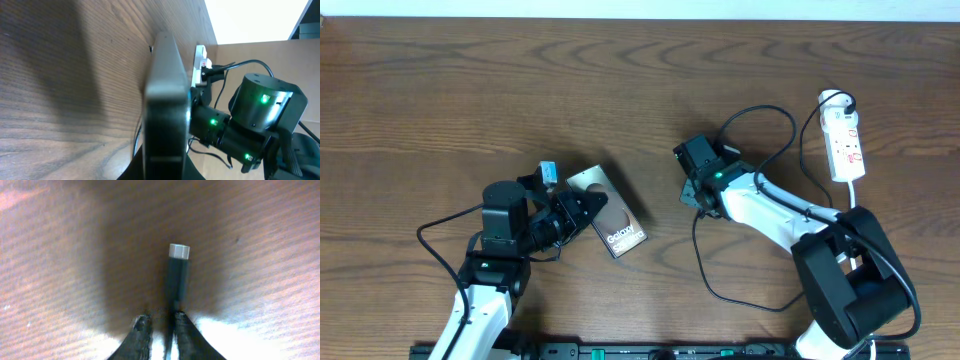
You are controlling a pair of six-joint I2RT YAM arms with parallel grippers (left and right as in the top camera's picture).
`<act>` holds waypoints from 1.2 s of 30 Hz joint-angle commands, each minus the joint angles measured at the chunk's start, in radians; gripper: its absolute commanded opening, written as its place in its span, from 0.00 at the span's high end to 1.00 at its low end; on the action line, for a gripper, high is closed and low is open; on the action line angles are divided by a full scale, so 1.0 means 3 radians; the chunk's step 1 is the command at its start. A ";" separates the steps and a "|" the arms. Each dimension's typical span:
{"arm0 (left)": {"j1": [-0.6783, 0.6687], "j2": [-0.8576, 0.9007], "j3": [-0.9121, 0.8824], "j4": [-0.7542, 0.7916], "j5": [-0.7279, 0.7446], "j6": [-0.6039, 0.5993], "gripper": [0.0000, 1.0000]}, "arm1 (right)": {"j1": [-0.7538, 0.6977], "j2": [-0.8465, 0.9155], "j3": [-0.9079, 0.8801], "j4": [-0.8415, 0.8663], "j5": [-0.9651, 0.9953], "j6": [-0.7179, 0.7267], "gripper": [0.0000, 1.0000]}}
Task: Plug charger to phone and switch on socket
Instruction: 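Lift the cable tip with the right gripper toward the phone's bottom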
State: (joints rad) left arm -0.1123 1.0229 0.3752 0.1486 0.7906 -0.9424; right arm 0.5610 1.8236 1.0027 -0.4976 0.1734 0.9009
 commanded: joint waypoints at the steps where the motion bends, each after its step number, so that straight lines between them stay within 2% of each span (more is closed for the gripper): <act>1: 0.0006 -0.0015 0.0022 0.0031 0.0132 -0.0008 0.92 | 0.0117 0.0243 -0.0192 -0.0090 -0.0443 0.0010 0.97; 7: 0.0006 -0.0015 0.0022 0.0031 0.0132 -0.0006 0.92 | 0.0078 0.0243 -0.0191 -0.0028 -0.0399 -0.0102 0.99; 12: 0.0006 -0.0015 0.0022 0.0064 0.0271 -0.0045 0.92 | -0.0062 0.0051 -0.0125 -0.0020 -0.0526 -0.0721 0.99; 15: 0.0008 -0.0011 0.0022 0.0244 0.0357 -0.0116 0.93 | -0.0183 -0.0421 -0.0108 -0.0224 -0.0722 -0.1077 0.99; 21: 0.0023 0.0189 0.0036 0.1146 0.0693 -0.0498 0.93 | -0.0197 -0.1442 -0.0112 -0.0790 -0.1223 -0.1525 0.99; 27: 0.0022 0.0744 0.0197 0.1780 0.1066 -0.0734 0.93 | -0.0033 -0.2337 -0.0121 -0.1410 -0.1602 -0.1877 0.99; 32: 0.0022 0.1128 0.0275 0.2721 0.1291 -0.1311 0.93 | 0.0169 -0.2777 -0.0145 -0.1675 -0.1853 -0.2038 0.99; 36: 0.0022 0.1270 0.0328 0.3362 0.1390 -0.1691 0.92 | 0.0390 -0.2953 -0.0253 -0.1668 -0.1926 -0.2040 0.99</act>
State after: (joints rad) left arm -0.1120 1.3930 0.4259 1.0779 1.1320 -1.3067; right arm 0.6319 0.9649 0.9585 -0.9985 -0.3470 0.3302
